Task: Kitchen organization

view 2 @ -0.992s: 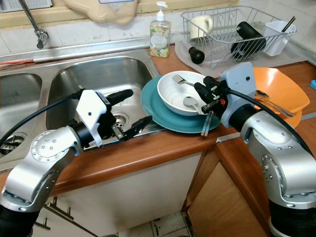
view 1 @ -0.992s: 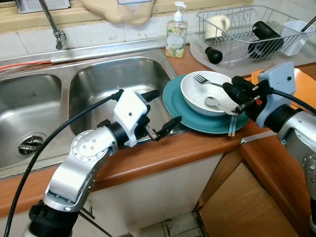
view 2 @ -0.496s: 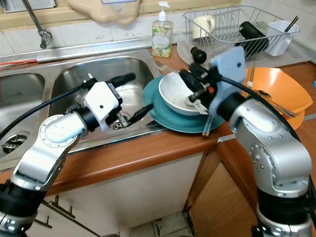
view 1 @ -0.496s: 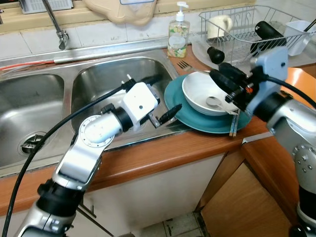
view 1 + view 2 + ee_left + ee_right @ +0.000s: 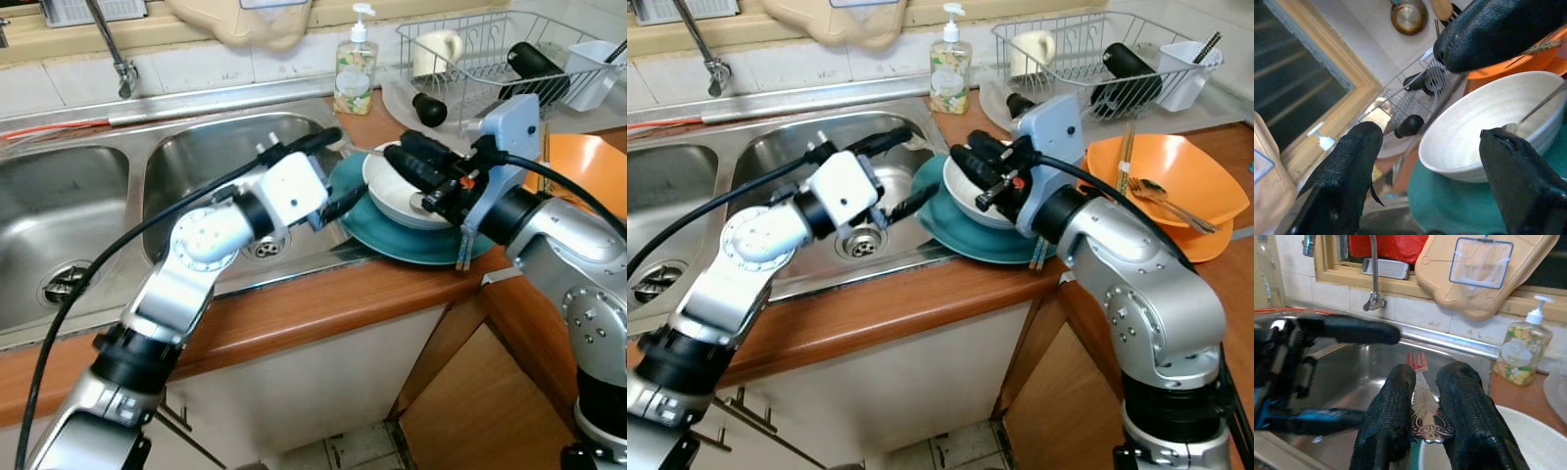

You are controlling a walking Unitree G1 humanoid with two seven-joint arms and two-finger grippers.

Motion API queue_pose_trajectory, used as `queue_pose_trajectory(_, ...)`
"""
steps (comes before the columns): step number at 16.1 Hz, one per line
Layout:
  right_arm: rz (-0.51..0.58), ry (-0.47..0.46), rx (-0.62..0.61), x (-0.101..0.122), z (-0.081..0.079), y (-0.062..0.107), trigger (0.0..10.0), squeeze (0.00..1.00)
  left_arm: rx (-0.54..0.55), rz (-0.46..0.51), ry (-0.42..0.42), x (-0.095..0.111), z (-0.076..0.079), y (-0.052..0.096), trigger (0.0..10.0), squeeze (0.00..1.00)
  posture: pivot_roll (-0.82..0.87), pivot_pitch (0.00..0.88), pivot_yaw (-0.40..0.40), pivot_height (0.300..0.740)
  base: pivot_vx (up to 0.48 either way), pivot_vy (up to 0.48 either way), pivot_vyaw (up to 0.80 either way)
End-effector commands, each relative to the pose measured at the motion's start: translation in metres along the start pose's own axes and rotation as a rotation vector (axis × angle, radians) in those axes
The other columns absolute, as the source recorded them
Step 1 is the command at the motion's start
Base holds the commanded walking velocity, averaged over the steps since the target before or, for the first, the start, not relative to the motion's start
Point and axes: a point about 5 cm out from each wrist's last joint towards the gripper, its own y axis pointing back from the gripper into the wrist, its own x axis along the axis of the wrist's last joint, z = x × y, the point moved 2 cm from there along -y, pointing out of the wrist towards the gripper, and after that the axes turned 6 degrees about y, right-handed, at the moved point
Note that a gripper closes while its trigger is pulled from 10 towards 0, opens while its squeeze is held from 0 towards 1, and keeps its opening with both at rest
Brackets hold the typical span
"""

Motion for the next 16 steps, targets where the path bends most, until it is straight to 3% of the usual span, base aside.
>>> queue_pose_trajectory(1,0.028,0.006,0.026,0.008,-0.006,0.0,0.0,0.0,0.006,-0.001,-0.047,0.0,-0.003,-0.003,0.0,0.0,-0.09,0.0,0.075,0.74,0.0,0.0,0.0)
queue_pose_trajectory(5,0.035,-0.02,0.037,0.008,-0.01,-0.002,0.0,0.0,-0.016,-0.013,-0.119,-0.006,-0.005,-0.007,0.0,0.0,-0.09,0.0,0.066,0.74,0.0,0.0,0.0)
queue_pose_trajectory(16,0.029,-0.043,0.075,0.004,-0.02,-0.005,0.0,0.0,0.015,-0.023,-0.212,-0.016,-0.006,-0.008,0.0,0.0,-0.09,0.0,0.048,0.74,0.0,0.0,0.0)
